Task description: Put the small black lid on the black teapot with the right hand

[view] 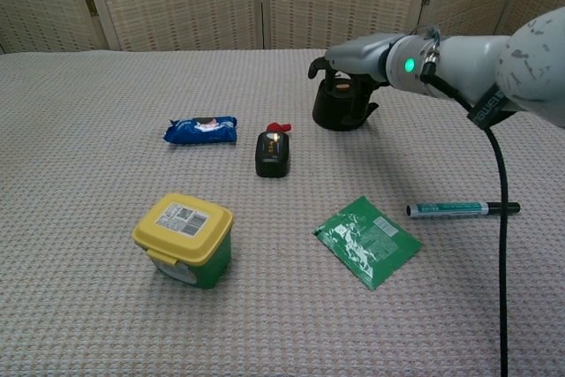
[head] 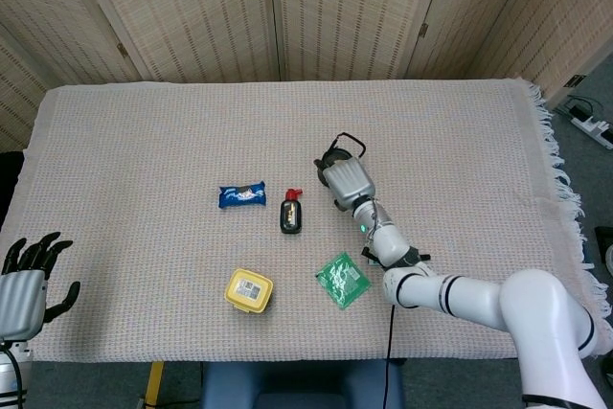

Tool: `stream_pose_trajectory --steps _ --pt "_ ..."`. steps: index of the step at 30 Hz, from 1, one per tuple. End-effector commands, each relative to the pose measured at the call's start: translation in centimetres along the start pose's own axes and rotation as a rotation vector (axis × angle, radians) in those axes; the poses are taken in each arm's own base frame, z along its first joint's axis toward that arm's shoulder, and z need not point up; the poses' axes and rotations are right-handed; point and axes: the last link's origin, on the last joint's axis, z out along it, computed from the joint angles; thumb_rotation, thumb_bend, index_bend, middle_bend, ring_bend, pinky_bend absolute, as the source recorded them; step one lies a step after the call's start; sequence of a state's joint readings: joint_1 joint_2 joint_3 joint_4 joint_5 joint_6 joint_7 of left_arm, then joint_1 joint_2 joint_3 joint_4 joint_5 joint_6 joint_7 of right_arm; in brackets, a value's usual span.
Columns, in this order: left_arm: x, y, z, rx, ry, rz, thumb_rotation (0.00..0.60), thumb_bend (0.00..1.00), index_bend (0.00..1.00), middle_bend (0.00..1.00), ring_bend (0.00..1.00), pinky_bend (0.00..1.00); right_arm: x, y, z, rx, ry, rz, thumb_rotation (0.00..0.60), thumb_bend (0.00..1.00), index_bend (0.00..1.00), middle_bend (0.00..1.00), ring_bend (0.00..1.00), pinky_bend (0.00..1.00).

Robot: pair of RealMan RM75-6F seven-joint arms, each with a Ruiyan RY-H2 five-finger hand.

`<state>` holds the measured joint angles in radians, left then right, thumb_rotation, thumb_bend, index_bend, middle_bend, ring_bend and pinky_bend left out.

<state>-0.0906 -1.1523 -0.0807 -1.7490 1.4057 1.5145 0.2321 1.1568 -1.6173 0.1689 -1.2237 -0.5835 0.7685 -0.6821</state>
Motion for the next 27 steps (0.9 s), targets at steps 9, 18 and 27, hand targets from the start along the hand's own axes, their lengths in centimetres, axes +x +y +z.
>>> stream_pose_trajectory --steps 9,18,27 --pt "0.0 0.2 0.6 -0.015 0.007 -0.014 0.6 0.33 0.2 0.11 0.16 0.06 1.9 6.0 -7.2 -0.07 0.128 0.028 0.6 0.33 0.1 0.29 0.82 0.81" --pt "0.1 1.0 1.6 -0.049 0.015 -0.018 0.6 0.33 0.2 0.11 0.16 0.06 -0.3 11.9 -17.1 -0.161 0.198 0.065 0.6 0.33 0.1 0.28 0.37 0.34" --pt "0.1 1.9 2.0 -0.07 0.027 -0.016 0.6 0.33 0.2 0.11 0.16 0.06 -4.4 15.1 -27.0 -0.239 0.333 0.125 0.6 0.33 0.1 0.15 0.22 0.22"
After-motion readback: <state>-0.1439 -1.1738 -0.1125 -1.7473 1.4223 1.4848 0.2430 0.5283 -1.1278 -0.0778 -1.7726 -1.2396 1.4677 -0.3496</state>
